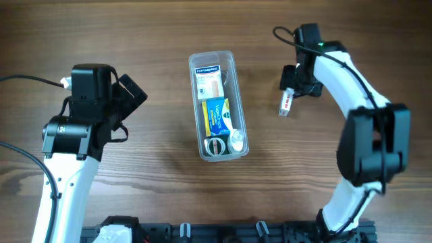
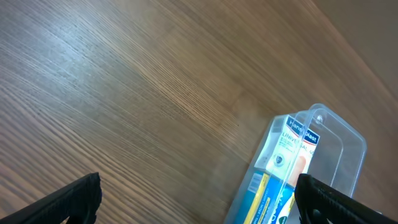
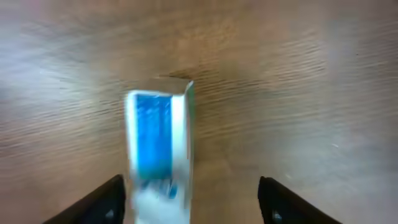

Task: Pack container
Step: 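Lift the Panadol box upright with the right gripper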

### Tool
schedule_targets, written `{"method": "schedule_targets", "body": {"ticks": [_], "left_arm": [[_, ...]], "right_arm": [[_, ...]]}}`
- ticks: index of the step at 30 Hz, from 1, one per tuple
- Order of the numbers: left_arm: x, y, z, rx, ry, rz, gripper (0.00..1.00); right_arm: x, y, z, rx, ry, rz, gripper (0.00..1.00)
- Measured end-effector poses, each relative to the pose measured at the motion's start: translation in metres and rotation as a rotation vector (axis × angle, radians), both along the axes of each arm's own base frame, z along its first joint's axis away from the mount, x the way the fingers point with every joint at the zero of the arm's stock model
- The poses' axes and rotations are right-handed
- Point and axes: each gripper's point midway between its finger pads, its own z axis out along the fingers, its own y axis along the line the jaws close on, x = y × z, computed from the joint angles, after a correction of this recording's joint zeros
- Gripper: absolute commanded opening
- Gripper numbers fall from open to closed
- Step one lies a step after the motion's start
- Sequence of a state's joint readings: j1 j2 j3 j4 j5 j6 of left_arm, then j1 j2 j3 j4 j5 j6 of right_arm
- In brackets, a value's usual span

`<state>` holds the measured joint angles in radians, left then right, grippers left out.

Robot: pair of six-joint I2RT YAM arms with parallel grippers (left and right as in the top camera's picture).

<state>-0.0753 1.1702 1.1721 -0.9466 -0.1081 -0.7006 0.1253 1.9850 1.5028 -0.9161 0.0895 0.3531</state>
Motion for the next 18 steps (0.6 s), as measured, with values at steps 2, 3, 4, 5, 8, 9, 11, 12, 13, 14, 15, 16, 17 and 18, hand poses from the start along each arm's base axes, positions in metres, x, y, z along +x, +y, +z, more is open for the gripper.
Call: {"method": "schedule_targets", "body": {"ticks": [2,3,4,5,8,9,11,12,13,14,15,16,17,18], "left_arm": [[0.000,0.000,0.000,0.000,0.000,0.000,1.00],[0.000,0.000,0.000,0.000,0.000,0.000,1.00],[0.000,0.000,0.000,0.000,0.000,0.000,1.00],[0.000,0.000,0.000,0.000,0.000,0.000,1.00],[0.000,0.000,0.000,0.000,0.000,0.000,1.00],[0.000,0.000,0.000,0.000,0.000,0.000,1.00],[0.000,0.000,0.000,0.000,0.000,0.000,1.00],[0.000,0.000,0.000,0.000,0.000,0.000,1.00],[0.000,0.000,0.000,0.000,0.000,0.000,1.00],[0.000,0.000,0.000,0.000,0.000,0.000,1.00],[0.000,0.000,0.000,0.000,0.000,0.000,1.00],[0.000,0.000,0.000,0.000,0.000,0.000,1.00],[0.000,0.000,0.000,0.000,0.000,0.000,1.00],[0.000,0.000,0.000,0.000,0.000,0.000,1.00]], "right_arm": [[0.002,-0.001,0.020,0.000,-0.042,-0.001,0.67],[0.003,-0.001,0.027,-0.003,-0.058,-0.002,0.67],[0.003,-0.002,0.031,-0.005,-0.067,-0.003,0.67],[0.003,-0.002,0.032,-0.008,-0.069,-0.003,0.67],[0.003,-0.003,0.032,-0.011,-0.066,-0.004,0.68],[0.003,-0.003,0.032,-0.011,-0.066,-0.004,0.68],[0.002,-0.002,0.031,-0.010,-0.066,-0.003,0.67],[0.001,-0.002,0.029,-0.011,-0.060,-0.002,0.66],[0.000,-0.001,0.027,-0.010,-0.057,-0.004,0.65],[-0.002,0.000,0.024,-0.009,-0.052,-0.008,0.64],[-0.004,0.000,0.022,-0.008,-0.049,-0.012,0.64],[-0.004,0.002,0.018,-0.005,-0.051,-0.019,0.63],[-0.005,0.003,0.014,-0.001,-0.051,-0.027,0.63],[-0.007,0.004,0.009,0.002,-0.051,-0.034,0.63]]}}
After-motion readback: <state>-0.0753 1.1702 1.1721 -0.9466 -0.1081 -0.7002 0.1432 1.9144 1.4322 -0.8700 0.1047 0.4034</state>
